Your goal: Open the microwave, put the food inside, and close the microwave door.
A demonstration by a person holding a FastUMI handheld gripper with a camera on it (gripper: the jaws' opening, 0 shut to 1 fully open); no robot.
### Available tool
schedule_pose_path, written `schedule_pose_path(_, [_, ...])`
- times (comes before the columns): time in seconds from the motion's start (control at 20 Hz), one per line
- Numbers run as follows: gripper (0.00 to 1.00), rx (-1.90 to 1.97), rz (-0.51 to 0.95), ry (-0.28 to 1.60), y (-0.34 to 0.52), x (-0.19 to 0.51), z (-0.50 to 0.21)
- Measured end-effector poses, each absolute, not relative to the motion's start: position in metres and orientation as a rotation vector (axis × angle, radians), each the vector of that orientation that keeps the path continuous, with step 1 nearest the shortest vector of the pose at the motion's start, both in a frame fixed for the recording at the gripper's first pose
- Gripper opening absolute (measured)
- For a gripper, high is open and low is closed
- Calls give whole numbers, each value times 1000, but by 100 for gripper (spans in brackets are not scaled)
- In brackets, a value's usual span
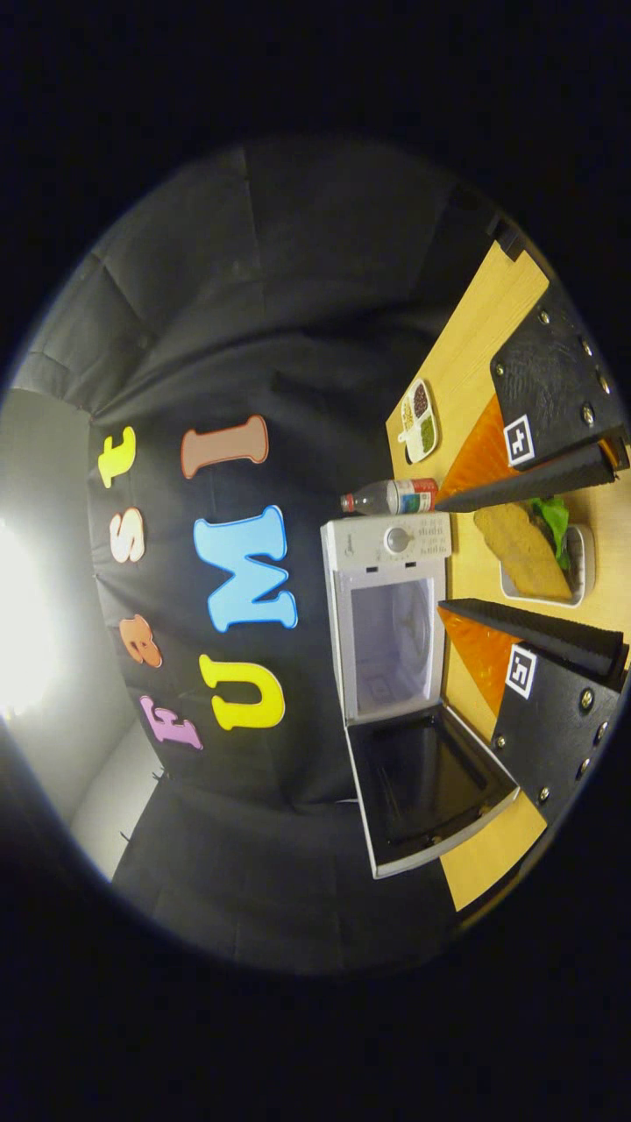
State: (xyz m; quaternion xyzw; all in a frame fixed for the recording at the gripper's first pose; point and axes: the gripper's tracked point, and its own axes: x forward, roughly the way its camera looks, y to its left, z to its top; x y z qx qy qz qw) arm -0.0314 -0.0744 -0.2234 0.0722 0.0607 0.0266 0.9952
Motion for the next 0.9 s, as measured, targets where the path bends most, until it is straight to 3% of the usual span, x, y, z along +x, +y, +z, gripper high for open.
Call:
schedule_pose_path(0.6, [60,233,42,179,-87,-31,-276])
schedule_pose_path(0.9, [62,241,-80,156,-114,-37,-281])
